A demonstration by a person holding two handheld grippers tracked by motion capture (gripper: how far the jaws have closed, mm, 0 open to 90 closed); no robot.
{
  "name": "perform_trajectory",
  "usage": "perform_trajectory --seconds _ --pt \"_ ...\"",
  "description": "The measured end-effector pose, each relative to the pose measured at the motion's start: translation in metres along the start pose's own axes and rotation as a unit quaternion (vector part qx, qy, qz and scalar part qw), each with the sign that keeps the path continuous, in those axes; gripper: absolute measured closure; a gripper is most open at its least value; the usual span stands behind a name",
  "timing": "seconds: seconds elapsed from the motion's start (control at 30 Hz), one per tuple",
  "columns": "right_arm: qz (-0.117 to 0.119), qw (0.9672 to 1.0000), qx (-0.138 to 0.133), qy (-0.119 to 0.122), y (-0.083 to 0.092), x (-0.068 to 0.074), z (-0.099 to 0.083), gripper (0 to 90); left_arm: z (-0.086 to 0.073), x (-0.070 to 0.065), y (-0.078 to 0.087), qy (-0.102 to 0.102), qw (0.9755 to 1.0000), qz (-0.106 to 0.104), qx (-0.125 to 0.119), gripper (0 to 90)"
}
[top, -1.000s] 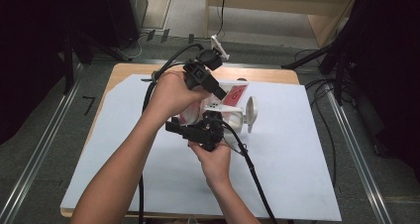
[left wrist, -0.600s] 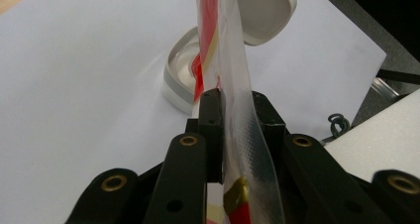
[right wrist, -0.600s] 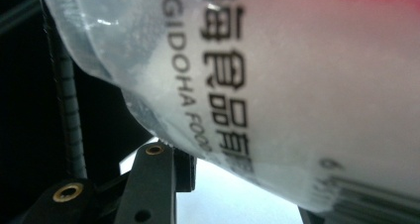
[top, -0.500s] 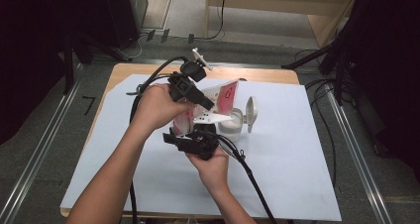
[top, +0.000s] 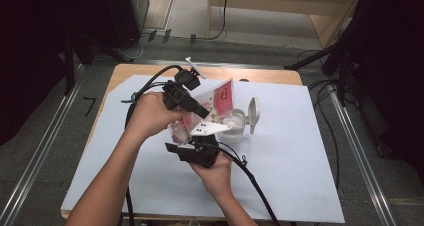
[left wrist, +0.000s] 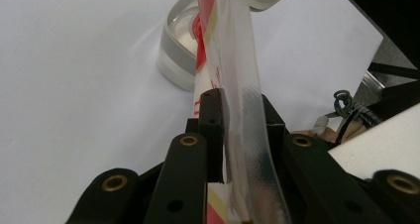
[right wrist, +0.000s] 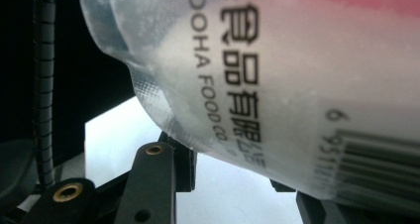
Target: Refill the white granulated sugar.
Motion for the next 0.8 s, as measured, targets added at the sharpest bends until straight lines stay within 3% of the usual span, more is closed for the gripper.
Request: perform_trajectory --seconds 0.37,0.57,0.8 --pt "-0.023 0.9989 0.017 0.038 -0.005 -0.002 -0.012 62.8 -0.009 0.002 -0.005 -0.004 0.9998 -0.012 0.016 79.9" --pt "-0.018 0.9991 0.026 0.029 -0.009 -0.006 -0.021 62.4 -0.009 0.002 -0.009 -0.006 0.9996 -0.008 0.026 80.8" --pt "-0.002 0.9996 0.027 -0.005 -0.012 -0.012 -0.031 63.9 -0.009 0.004 -0.012 -0.012 0.9992 0.004 0.037 81.8"
Point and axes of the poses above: each handheld gripper's, and its own axes: y roughly backward along the jaws, z roughly out of its top, x roughly to its left, the point moved 9 cm from there along -y, roughly forward along the jaws, and after that the axes turned 12 degrees about x, right-handed, at the moved point
